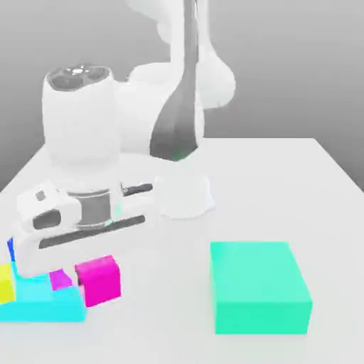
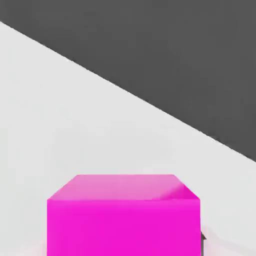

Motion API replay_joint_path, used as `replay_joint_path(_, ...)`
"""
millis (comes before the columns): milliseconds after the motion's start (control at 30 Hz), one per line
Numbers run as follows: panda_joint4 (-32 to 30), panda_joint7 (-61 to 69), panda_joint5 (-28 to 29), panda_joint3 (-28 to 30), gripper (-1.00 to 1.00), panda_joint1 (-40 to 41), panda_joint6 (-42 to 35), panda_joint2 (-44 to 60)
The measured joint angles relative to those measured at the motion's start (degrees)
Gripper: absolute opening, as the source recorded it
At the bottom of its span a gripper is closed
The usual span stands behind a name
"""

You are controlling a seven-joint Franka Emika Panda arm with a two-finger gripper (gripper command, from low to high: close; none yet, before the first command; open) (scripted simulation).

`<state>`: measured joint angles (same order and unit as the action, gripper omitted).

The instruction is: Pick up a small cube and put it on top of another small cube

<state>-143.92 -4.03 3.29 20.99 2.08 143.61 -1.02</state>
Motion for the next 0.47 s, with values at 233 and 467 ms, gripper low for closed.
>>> replay_joint_path(233,-7.2,0.3,1.0,3.3,-1.0,5.5,0.9,-5.9)
replay_joint_path(467,-8.5,4.1,-4.1,3.4,1.0,4.8,9.1,1.5)
